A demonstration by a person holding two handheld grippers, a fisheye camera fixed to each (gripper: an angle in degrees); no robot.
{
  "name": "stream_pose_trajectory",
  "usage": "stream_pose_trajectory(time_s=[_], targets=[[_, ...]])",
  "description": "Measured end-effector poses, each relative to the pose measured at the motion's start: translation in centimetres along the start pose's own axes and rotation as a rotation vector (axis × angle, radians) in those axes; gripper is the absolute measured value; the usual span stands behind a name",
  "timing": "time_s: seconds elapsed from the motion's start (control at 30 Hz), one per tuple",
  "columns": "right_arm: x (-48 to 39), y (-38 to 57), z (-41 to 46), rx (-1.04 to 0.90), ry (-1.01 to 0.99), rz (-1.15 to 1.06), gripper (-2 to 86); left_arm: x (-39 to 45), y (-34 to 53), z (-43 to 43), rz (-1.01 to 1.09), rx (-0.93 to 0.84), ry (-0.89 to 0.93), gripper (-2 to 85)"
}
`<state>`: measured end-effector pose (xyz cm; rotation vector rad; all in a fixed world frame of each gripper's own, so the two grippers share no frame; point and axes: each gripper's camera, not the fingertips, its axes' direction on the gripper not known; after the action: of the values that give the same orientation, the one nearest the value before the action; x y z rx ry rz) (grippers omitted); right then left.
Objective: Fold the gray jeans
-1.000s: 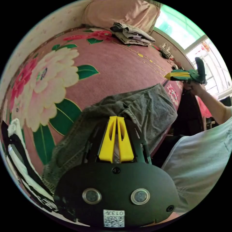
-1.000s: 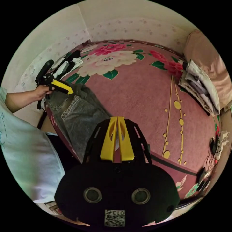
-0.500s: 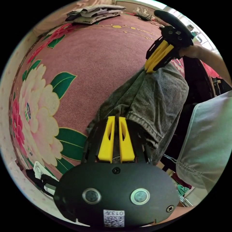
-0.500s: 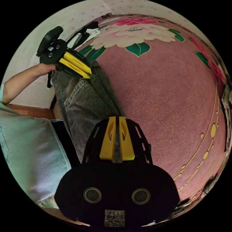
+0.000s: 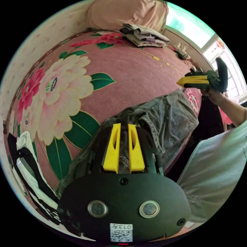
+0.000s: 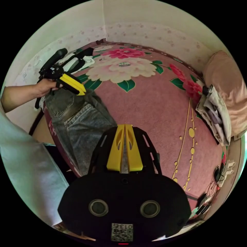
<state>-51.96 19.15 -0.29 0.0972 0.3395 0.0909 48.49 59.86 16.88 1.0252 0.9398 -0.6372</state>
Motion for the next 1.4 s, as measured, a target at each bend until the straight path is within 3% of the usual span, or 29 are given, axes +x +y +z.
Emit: stream_pose_trajectory(time_s=[0.1,0.3,0.47,0.57,0.7,0.8,0.93,1.07,1.23,1.4], targets=[[-3.5,0.8,-0.3,-0.020,-0.028,-0.074,0.1,1.2,3.0,-0.7,-0.041,0.058,0.080,8.8],[-10.8,-1.0,3.4,-0.004,-0.036,-0.189,0.1,3.9,5.5,4.9,-0.123,-0.102,0.111,12.7],[-13.7,-6.3,5.7,0.040,-0.080,-0.202,0.7,2.8,7.9,5.5,-0.175,-0.114,0.144,2.6],[-14.4,-8.7,11.3,-0.229,-0.123,-0.207,0.2,0.6,9.9,5.4,-0.316,-0.081,0.253,1.5],[-14.9,-9.9,9.9,-0.140,-0.184,-0.217,0.1,0.0,12.6,3.0,-0.382,-0.002,0.254,1.2],[-16.4,-9.3,12.3,-0.189,-0.195,-0.282,0.1,-0.6,14.6,5.5,-0.400,-0.077,0.260,1.4],[-16.8,-11.3,12.0,-0.248,-0.203,-0.324,0.4,-2.6,19.9,5.0,-0.505,0.077,0.396,2.5],[-16.8,-13.2,7.6,0.021,-0.267,-0.355,2.6,-4.1,29.3,-0.7,-0.669,0.257,0.198,6.4],[-20.7,-19.9,9.2,0.029,-0.374,-0.492,8.2,-6.6,43.4,-3.9,-1.173,0.395,-0.065,15.9],[-27.8,-29.4,12.1,-0.024,-0.508,-0.612,9.9,-10.0,49.3,-1.5,-1.293,0.486,0.109,17.9]])
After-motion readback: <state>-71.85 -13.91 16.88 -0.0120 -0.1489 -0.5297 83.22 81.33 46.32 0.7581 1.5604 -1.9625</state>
